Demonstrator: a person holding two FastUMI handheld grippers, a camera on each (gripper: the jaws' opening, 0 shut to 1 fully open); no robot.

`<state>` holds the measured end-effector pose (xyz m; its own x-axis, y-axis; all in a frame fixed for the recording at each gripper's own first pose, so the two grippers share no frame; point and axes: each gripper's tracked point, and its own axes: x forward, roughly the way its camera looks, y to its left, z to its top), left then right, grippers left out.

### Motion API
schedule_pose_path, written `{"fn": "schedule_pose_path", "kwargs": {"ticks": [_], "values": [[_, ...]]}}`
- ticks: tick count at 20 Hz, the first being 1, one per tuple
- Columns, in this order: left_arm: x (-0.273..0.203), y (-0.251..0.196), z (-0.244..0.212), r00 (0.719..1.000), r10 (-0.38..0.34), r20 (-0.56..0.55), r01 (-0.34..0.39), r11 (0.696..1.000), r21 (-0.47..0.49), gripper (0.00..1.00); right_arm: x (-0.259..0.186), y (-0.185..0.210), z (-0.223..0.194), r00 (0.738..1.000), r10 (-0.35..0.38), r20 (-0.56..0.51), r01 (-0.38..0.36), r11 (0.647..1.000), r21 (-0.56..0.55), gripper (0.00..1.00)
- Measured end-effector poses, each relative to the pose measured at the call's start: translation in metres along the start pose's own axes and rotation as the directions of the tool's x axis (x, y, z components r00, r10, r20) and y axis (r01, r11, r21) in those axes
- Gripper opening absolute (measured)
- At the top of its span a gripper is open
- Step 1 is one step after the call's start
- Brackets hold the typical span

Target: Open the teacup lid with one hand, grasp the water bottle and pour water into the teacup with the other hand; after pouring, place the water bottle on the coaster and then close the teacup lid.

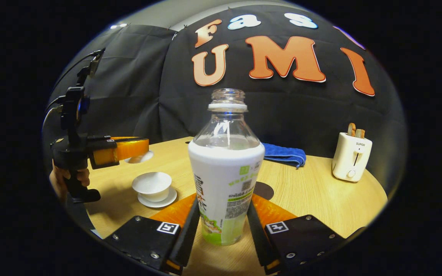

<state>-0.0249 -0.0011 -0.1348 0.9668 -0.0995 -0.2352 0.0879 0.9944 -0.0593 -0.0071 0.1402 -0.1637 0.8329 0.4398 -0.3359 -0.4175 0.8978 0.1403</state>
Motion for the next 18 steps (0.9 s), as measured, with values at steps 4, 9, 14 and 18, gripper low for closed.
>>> {"fn": "schedule_pose_path", "kwargs": {"ticks": [4,9,14,18], "values": [[-0.001,0.018,-0.002,1.000,0.027,-0.002,-0.027,1.000,-0.014,0.31,-0.001,0.007,0.004,1.000,0.008,-0.013,-0.008,0.999,-0.038,0.65],[-0.005,0.038,-0.007,0.998,0.058,0.001,-0.058,0.998,-0.008,0.34,0.005,-0.002,0.019,0.998,-0.066,-0.013,0.063,0.983,-0.172,0.65],[-0.011,0.065,-0.009,0.995,0.095,0.003,-0.095,0.995,-0.013,0.35,0.015,-0.011,0.032,0.990,-0.140,-0.014,0.127,0.929,-0.346,0.65],[-0.015,0.079,-0.016,0.994,0.113,-0.010,-0.113,0.993,-0.031,0.34,0.024,-0.017,0.035,0.977,-0.212,-0.016,0.178,0.856,-0.485,0.65]]}}
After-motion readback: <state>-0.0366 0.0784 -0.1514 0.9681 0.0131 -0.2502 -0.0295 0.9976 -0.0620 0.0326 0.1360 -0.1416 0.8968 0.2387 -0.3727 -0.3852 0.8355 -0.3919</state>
